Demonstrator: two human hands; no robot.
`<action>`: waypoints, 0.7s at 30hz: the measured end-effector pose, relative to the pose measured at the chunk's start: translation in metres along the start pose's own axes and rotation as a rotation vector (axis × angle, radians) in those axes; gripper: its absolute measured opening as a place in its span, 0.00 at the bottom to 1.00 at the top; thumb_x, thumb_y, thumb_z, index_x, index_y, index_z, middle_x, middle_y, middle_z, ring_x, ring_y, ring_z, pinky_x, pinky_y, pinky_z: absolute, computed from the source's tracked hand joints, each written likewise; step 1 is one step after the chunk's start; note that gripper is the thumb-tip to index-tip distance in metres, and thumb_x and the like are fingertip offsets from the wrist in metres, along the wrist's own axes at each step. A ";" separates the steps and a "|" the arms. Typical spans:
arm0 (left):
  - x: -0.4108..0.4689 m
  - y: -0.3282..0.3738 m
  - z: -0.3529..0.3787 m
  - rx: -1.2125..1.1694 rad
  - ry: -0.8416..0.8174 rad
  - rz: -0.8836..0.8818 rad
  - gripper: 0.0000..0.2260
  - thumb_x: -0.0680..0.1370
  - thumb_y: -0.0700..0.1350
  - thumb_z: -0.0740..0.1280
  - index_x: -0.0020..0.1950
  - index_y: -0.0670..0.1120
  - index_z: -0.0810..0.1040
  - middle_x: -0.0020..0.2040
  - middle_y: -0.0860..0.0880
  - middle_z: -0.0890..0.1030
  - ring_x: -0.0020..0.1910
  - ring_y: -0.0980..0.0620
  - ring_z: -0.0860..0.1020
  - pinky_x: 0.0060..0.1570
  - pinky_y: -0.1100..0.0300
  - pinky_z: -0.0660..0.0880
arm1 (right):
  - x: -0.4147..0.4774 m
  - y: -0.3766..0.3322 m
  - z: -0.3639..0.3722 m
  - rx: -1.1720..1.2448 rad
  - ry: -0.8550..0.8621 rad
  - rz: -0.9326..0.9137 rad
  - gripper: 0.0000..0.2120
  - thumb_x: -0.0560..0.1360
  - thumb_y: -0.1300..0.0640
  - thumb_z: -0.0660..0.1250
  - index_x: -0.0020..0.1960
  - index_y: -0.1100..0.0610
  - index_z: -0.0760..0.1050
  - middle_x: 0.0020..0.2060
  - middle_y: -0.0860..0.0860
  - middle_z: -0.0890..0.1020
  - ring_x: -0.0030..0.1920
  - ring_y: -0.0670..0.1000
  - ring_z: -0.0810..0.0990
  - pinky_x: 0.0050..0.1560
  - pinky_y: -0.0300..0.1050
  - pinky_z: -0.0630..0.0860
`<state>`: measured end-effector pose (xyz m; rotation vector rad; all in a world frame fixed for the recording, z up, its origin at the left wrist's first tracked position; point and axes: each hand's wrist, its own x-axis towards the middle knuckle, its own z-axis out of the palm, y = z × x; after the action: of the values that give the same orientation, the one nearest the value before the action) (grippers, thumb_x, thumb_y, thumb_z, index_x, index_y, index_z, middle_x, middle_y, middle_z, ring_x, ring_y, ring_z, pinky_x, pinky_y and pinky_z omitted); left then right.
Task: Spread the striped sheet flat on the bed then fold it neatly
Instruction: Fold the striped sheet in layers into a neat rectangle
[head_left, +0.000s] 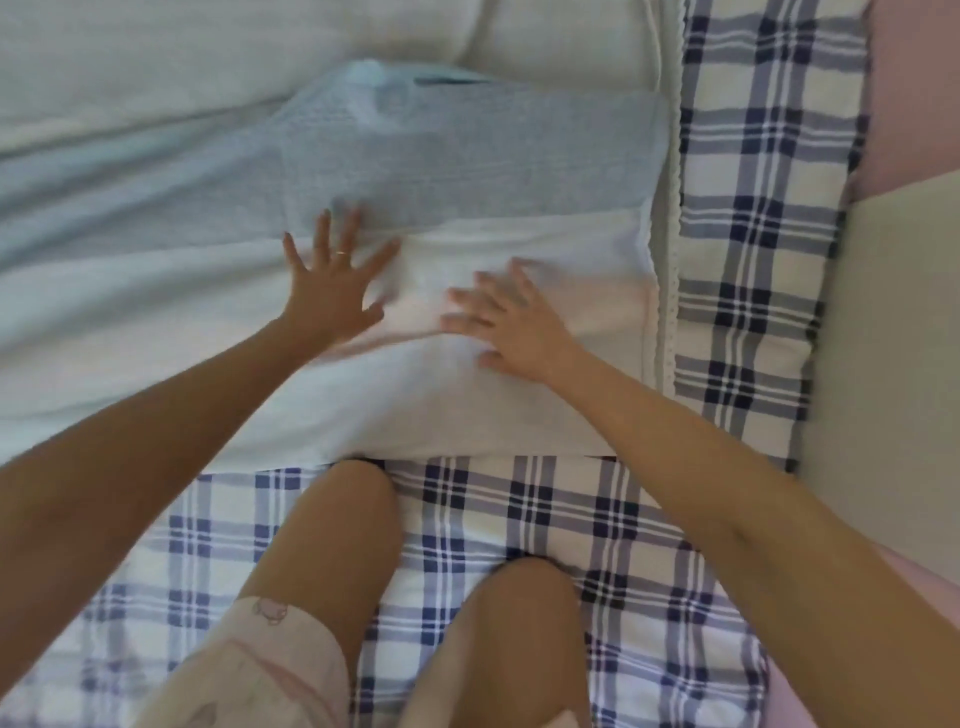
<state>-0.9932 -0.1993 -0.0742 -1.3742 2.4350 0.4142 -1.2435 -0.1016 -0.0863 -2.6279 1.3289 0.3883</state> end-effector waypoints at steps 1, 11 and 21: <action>0.011 -0.004 -0.005 -0.043 -0.003 -0.097 0.36 0.73 0.52 0.71 0.77 0.53 0.58 0.78 0.42 0.49 0.76 0.38 0.48 0.67 0.31 0.47 | 0.008 0.024 -0.002 0.073 -0.054 0.332 0.27 0.77 0.44 0.55 0.75 0.43 0.58 0.76 0.47 0.58 0.76 0.59 0.56 0.71 0.64 0.36; 0.038 -0.023 -0.033 -0.189 0.013 -0.144 0.08 0.79 0.42 0.63 0.55 0.41 0.78 0.51 0.40 0.78 0.50 0.38 0.76 0.49 0.48 0.70 | 0.018 0.083 -0.055 0.396 0.060 0.810 0.32 0.78 0.57 0.62 0.78 0.53 0.52 0.76 0.55 0.57 0.75 0.58 0.55 0.71 0.57 0.56; 0.070 -0.032 -0.042 -0.323 0.059 -0.165 0.06 0.79 0.42 0.62 0.53 0.43 0.77 0.51 0.42 0.76 0.52 0.41 0.75 0.41 0.53 0.68 | 0.043 0.110 -0.036 0.758 -0.223 1.012 0.51 0.71 0.52 0.74 0.78 0.45 0.39 0.77 0.47 0.37 0.77 0.58 0.39 0.68 0.73 0.47</action>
<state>-1.0049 -0.2855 -0.0677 -1.7259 2.3507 0.7611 -1.3025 -0.2090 -0.0691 -1.1616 2.0836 0.2027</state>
